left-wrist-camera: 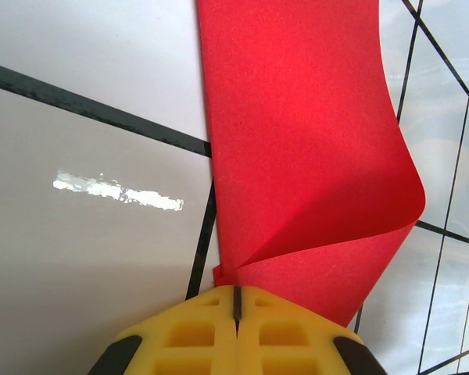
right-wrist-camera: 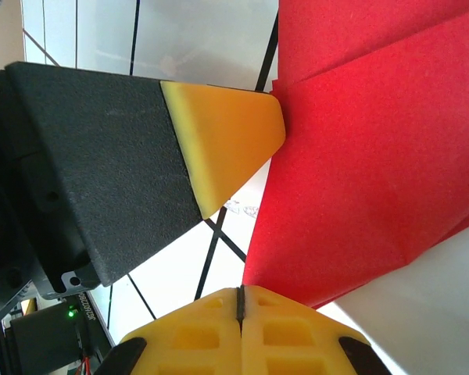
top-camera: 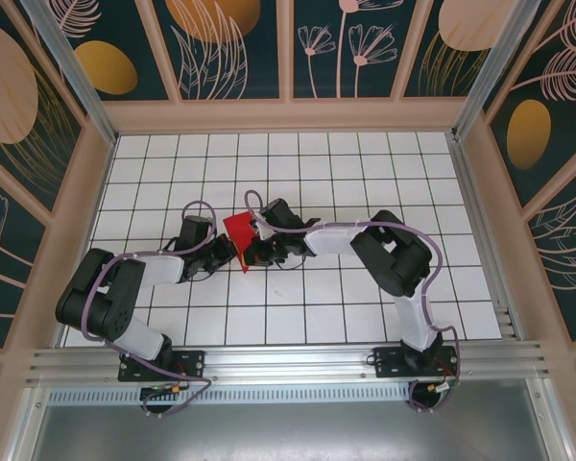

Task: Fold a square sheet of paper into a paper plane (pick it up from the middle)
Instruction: Third fold the triangle at the center of the table.

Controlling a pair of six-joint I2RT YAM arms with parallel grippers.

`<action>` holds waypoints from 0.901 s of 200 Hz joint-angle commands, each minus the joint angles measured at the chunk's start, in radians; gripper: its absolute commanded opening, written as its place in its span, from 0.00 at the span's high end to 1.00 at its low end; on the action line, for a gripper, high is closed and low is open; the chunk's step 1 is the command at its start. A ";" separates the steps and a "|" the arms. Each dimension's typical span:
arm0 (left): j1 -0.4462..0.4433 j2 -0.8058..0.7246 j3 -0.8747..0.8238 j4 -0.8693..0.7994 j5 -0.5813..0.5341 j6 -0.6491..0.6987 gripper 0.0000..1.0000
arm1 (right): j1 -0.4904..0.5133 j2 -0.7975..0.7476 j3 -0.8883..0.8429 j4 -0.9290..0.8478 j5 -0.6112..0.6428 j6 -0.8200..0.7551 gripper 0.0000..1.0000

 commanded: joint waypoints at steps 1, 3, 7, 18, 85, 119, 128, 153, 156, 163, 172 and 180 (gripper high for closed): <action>-0.004 0.013 -0.003 -0.024 -0.034 0.014 1.00 | 0.005 0.008 -0.001 -0.022 -0.012 -0.013 0.96; -0.004 0.013 -0.002 -0.023 -0.034 0.014 1.00 | 0.005 0.010 0.000 -0.023 -0.012 -0.015 0.96; -0.004 0.013 -0.003 -0.024 -0.033 0.014 1.00 | 0.005 0.011 -0.001 -0.025 -0.010 -0.016 0.96; -0.005 0.012 -0.003 -0.024 -0.034 0.014 1.00 | 0.005 0.014 -0.002 -0.029 -0.008 -0.018 0.96; -0.005 0.007 -0.005 -0.026 -0.038 0.012 1.00 | 0.005 0.036 0.003 -0.043 0.016 -0.026 0.96; -0.005 0.003 -0.004 -0.030 -0.037 0.011 1.00 | 0.005 0.047 0.013 -0.049 0.022 -0.029 0.96; -0.004 0.002 -0.005 -0.031 -0.038 0.012 1.00 | 0.005 0.049 0.016 -0.052 0.024 -0.031 0.96; -0.004 -0.001 -0.004 -0.032 -0.040 0.012 1.00 | 0.005 0.058 0.018 -0.059 0.034 -0.035 0.97; -0.004 -0.001 -0.004 -0.033 -0.040 0.012 1.00 | 0.005 0.058 0.018 -0.059 0.035 -0.035 0.97; -0.004 0.000 -0.003 -0.033 -0.038 0.012 1.00 | 0.005 0.060 0.018 -0.061 0.037 -0.035 0.96; -0.004 -0.001 -0.003 -0.034 -0.037 0.013 1.00 | 0.006 0.060 0.018 -0.060 0.039 -0.034 0.97; -0.005 -0.001 -0.003 -0.034 -0.038 0.012 1.00 | 0.005 0.059 0.020 -0.058 0.040 -0.032 0.96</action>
